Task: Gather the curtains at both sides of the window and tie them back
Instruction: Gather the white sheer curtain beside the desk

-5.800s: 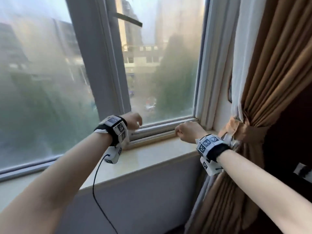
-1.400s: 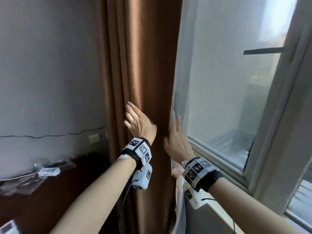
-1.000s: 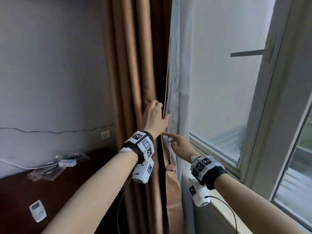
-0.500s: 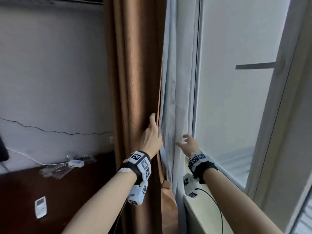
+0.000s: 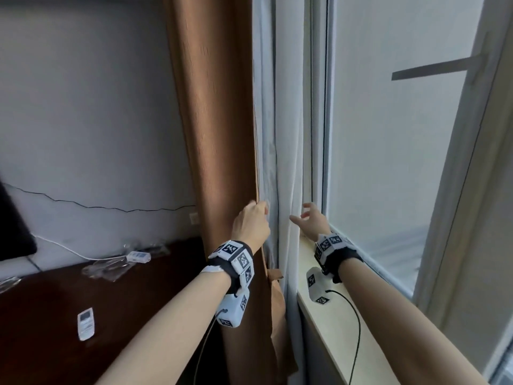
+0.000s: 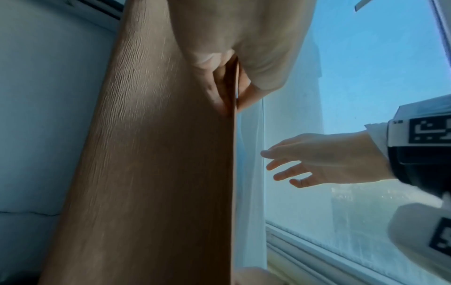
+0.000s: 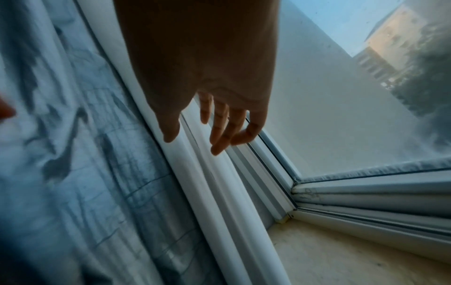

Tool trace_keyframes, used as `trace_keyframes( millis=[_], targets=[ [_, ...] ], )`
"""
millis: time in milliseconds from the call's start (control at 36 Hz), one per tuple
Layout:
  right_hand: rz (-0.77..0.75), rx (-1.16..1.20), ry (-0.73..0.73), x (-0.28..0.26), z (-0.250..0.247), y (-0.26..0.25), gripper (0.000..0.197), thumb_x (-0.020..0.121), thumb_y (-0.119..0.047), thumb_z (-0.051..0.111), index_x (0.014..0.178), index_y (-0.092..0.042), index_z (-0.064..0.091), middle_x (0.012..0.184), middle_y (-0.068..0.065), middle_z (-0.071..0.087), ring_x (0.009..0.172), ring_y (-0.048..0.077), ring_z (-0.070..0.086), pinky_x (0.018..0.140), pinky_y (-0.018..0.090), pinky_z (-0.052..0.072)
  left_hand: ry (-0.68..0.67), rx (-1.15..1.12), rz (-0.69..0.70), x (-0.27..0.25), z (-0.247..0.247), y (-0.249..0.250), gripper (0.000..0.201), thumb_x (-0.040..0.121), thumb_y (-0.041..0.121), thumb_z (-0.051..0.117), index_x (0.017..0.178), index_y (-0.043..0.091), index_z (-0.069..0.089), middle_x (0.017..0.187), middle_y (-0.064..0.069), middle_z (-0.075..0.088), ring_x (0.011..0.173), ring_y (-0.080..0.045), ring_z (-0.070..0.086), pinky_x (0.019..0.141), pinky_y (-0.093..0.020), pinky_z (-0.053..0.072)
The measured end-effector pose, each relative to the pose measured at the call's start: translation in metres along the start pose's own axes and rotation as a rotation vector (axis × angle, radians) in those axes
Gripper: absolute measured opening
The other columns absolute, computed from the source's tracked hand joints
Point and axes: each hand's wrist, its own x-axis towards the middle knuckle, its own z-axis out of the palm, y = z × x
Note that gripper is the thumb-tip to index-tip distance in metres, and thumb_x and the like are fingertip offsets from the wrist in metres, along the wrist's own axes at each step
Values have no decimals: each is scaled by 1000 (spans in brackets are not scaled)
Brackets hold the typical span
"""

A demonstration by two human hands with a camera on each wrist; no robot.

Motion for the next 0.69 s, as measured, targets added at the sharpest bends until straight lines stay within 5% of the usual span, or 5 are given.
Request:
trace_keyframes(
  millis=[250, 361, 472, 583, 694],
  targets=[
    [-51, -107, -52, 18, 17, -18, 42, 92, -40, 57, 128, -20, 49, 111, 3, 63, 88, 18, 60, 74, 31, 48, -141, -9, -29, -1, -2, -26, 33, 84, -1, 52, 112, 15, 61, 113, -9, 53, 103, -27, 55, 80, -33, 47],
    [-49, -139, -22, 23, 24, -35, 19, 95, -24, 44, 102, -13, 58, 95, 8, 67, 80, 25, 60, 67, 29, 45, -131, -61, -72, 0, -7, -42, 34, 80, -1, 54, 107, 18, 62, 111, -7, 54, 101, -26, 57, 85, -36, 50],
    [-147, -172, -41, 0, 26, -47, 21, 91, -17, 43, 70, -14, 43, 65, 3, 51, 64, 25, 51, 54, 27, 37, -94, -85, -76, 2, -10, -51, 32, 80, 3, 54, 107, 16, 64, 112, -10, 58, 101, -27, 58, 87, -38, 51],
    [-310, -268, -57, -53, 32, -47, 26, 93, -23, 44, 69, -19, 36, 62, -1, 49, 57, 19, 49, 51, 28, 32, -36, -133, -50, 1, -3, -61, 31, 83, 8, 47, 106, 16, 67, 111, -9, 63, 100, -24, 61, 88, -36, 51],
    [-489, -375, -35, -92, 35, -40, 19, 96, -30, 38, 83, -17, 41, 65, 0, 55, 58, 25, 52, 57, 32, 37, 24, -200, 63, -7, 1, -62, 26, 92, 33, 43, 83, 21, 63, 88, -8, 65, 85, -23, 61, 73, -30, 46]
  ],
)
